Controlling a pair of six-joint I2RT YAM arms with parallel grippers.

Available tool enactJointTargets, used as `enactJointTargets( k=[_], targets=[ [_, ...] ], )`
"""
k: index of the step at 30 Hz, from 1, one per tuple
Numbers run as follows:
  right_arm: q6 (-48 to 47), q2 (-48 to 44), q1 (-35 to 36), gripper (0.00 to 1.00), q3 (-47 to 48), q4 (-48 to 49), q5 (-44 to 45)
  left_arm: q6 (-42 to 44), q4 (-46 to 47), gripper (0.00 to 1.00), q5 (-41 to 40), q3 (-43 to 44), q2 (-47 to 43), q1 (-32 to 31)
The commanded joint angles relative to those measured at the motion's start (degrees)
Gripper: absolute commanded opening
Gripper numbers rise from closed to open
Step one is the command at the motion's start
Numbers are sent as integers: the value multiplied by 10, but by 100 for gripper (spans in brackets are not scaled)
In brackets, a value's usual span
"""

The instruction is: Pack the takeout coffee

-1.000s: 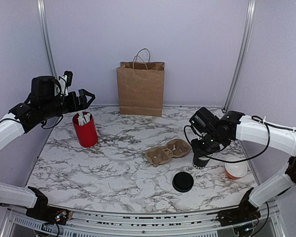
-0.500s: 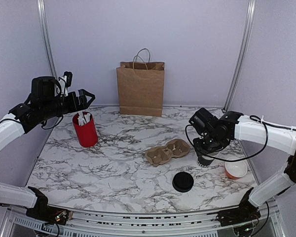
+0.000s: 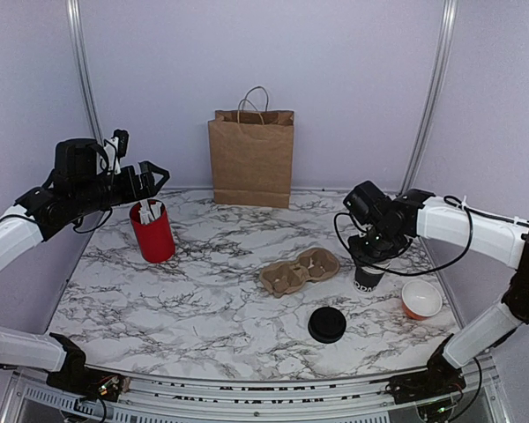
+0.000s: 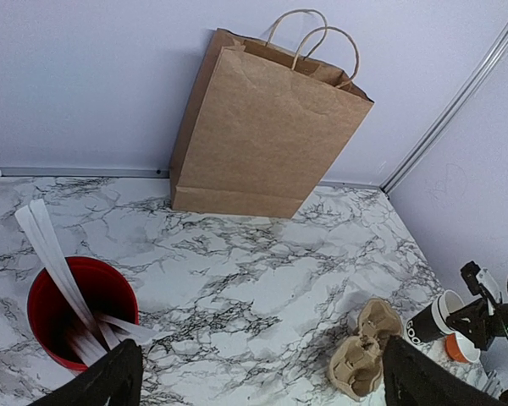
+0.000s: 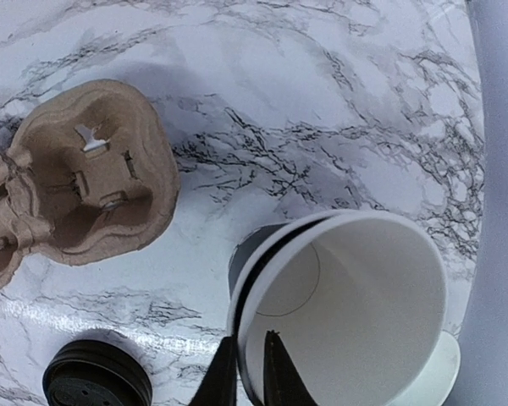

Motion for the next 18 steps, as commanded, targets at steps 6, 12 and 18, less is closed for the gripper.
enactJointTargets(
  k=[6,12,18],
  targets=[
    [-14,5,-4,22,30,7,-19,-4,17,99,-1,-6,-9,0],
    [-13,-2,-4,11,32,2,-24,-5,18,99,-1,-9,-7,0],
    [-13,5,-4,0,37,-8,-19,-7,18,99,0,-9,-5,0]
  ],
)
